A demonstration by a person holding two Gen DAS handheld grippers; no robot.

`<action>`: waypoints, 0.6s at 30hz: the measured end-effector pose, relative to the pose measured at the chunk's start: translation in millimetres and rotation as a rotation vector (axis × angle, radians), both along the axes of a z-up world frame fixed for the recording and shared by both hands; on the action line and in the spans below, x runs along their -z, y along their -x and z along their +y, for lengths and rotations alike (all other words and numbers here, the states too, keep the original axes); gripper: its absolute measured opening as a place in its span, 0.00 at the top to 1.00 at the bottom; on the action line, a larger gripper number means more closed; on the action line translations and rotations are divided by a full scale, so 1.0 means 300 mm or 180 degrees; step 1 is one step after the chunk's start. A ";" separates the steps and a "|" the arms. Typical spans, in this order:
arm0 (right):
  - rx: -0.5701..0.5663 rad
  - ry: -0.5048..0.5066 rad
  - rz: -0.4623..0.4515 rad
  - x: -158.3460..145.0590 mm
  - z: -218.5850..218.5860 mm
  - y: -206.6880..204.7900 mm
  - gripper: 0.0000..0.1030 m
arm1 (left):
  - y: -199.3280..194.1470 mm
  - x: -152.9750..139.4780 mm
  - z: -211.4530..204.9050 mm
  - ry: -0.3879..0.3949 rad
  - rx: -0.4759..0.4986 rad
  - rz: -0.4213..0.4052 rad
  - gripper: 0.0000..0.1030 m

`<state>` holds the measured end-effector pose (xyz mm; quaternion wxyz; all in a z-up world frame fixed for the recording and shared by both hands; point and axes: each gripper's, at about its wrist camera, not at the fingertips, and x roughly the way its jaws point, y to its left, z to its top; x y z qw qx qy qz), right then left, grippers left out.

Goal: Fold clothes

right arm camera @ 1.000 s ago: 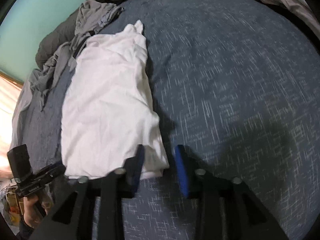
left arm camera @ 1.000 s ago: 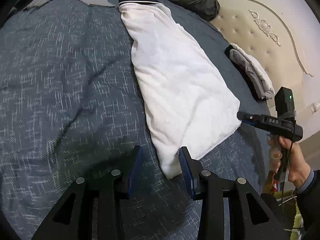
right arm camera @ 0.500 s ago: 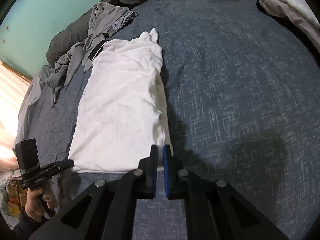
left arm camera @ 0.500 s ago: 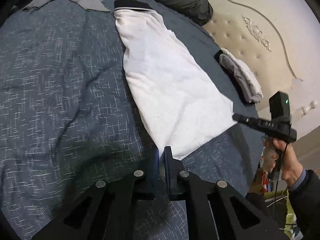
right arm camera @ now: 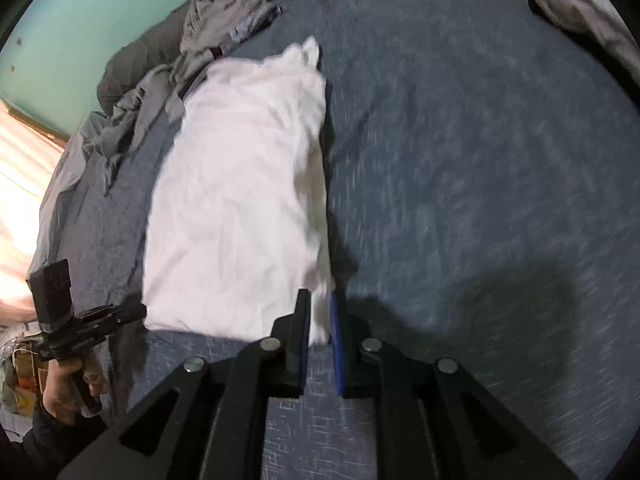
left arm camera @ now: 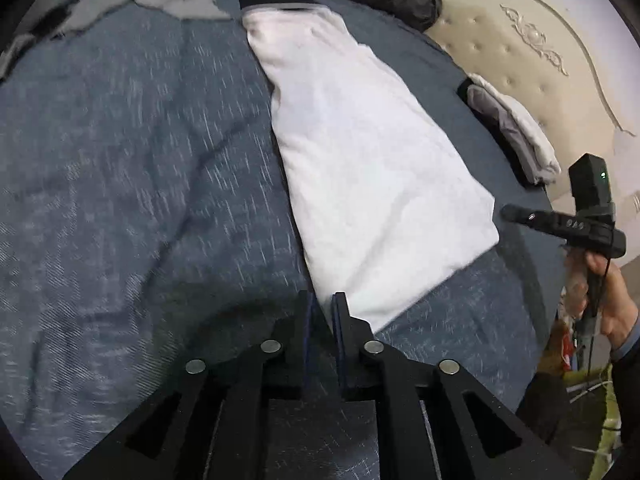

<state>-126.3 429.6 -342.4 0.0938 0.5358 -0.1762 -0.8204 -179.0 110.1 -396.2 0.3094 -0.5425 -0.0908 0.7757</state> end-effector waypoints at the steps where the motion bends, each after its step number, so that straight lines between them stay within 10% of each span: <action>1: 0.0010 0.0000 0.0063 -0.022 0.016 0.014 0.86 | 0.009 -0.011 -0.004 -0.0020 -0.0039 0.0031 0.87; 18: -0.0629 -0.0741 0.0621 -0.115 -0.201 0.695 0.66 | 0.087 0.010 0.039 0.0311 -0.0352 0.0301 0.77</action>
